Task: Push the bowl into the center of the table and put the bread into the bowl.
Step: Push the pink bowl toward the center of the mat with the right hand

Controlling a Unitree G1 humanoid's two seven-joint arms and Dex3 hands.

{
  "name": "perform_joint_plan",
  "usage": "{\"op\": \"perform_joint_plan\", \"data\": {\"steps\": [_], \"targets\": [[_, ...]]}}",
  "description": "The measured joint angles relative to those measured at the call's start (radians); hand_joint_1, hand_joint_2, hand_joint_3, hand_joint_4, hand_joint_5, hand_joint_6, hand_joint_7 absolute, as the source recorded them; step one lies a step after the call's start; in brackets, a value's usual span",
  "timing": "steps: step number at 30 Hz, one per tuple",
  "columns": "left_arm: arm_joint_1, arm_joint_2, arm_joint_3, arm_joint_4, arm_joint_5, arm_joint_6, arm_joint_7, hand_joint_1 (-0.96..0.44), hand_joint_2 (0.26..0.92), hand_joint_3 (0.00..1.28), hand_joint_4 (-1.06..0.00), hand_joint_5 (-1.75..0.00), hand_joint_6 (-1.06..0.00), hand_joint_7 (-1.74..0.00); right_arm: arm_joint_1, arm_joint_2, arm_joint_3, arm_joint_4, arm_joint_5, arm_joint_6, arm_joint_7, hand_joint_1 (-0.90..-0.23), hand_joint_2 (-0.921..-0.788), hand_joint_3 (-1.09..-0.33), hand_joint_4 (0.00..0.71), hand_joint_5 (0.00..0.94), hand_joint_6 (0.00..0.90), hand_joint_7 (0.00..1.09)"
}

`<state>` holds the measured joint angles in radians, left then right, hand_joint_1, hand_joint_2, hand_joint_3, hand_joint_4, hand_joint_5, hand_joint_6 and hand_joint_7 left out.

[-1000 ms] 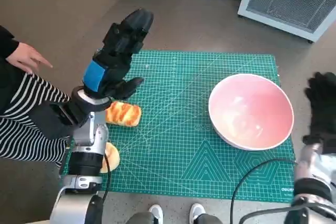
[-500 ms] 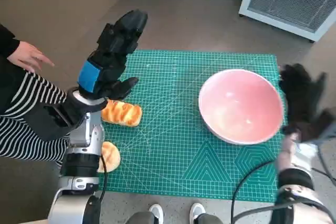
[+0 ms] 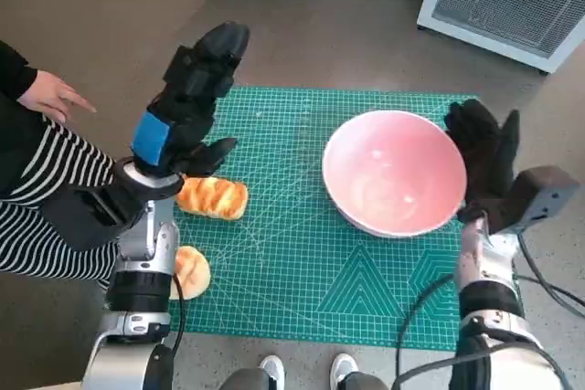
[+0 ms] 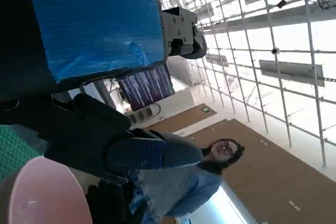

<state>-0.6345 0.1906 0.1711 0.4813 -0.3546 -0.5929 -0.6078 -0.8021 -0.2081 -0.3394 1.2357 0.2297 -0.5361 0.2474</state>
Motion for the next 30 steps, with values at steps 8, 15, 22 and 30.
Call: {"op": "perform_joint_plan", "data": {"steps": [8,15,22,30], "targets": [[0.014,0.000,0.001,-0.028,0.000,0.005,0.013,-0.74,0.921,0.32,-0.09,-0.01,0.00,-0.52,-0.023,0.043,0.009,0.002,-0.001,0.008,0.000,-0.613,-0.921,-0.842,0.071,0.001,0.069,0.33],[0.023,0.000,0.000,-0.032,0.001,0.007,0.024,-0.74,0.921,0.32,-0.09,-0.01,0.00,-0.51,-0.047,0.080,0.010,0.009,0.000,0.021,0.000,-0.610,-0.921,-0.827,0.071,0.000,0.067,0.32],[0.031,0.000,0.000,-0.034,0.003,0.007,0.034,-0.74,0.921,0.32,-0.09,-0.01,0.00,-0.51,-0.062,0.104,0.016,0.015,-0.002,0.030,0.000,-0.614,-0.921,-0.835,0.072,0.001,0.070,0.32],[0.032,0.001,0.000,-0.035,0.008,0.006,0.043,-0.75,0.921,0.33,-0.08,-0.01,0.00,-0.50,-0.072,0.117,0.032,0.020,-0.016,0.043,0.000,-0.622,-0.921,-0.837,0.075,0.002,0.078,0.32]]}}
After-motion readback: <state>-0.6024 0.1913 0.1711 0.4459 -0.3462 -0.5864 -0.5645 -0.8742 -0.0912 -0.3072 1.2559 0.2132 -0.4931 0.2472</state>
